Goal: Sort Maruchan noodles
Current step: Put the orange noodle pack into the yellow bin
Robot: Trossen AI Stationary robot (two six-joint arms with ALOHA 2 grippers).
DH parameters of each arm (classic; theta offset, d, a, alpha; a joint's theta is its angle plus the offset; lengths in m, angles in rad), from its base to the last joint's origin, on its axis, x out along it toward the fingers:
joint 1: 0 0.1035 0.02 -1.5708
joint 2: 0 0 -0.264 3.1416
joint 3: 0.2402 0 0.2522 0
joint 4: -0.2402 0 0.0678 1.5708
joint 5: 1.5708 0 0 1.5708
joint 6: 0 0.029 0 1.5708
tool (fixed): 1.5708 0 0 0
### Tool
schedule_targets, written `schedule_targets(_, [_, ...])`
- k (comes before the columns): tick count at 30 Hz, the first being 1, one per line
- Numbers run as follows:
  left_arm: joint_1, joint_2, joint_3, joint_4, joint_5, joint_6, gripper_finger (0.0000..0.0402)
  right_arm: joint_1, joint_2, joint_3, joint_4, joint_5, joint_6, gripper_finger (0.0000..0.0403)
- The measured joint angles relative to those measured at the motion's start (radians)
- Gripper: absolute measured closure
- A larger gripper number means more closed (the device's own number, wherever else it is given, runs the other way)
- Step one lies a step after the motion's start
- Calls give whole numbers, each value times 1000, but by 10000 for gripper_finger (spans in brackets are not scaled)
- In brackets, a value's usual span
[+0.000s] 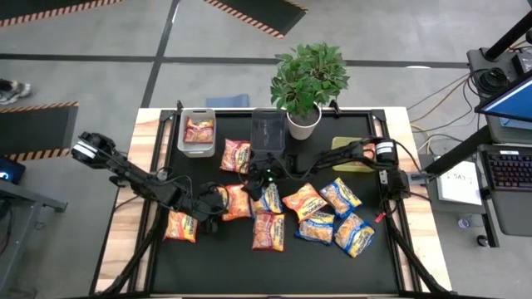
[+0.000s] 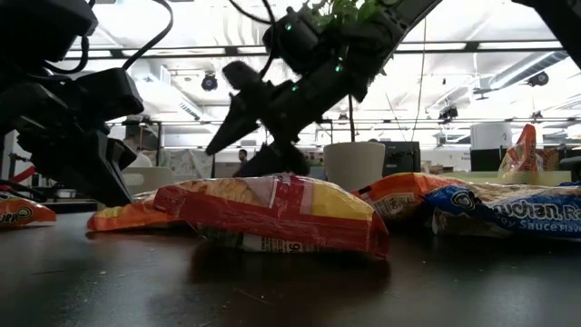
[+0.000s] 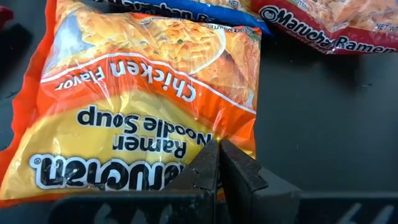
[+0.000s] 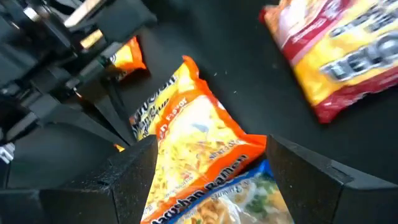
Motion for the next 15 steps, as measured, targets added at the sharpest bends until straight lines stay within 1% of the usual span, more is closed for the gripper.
schedule_targets(6, [-2,3,-13,5,-2,-27,401,-1,55,35,8,-13,8,113])
schedule_targets(14, [-3,5,-16,6,-23,-33,401,-4,141,109,14,-67,8,117])
schedule_targets(15, [-3,5,-16,6,-25,-34,401,-5,158,123,15,-85,8,119])
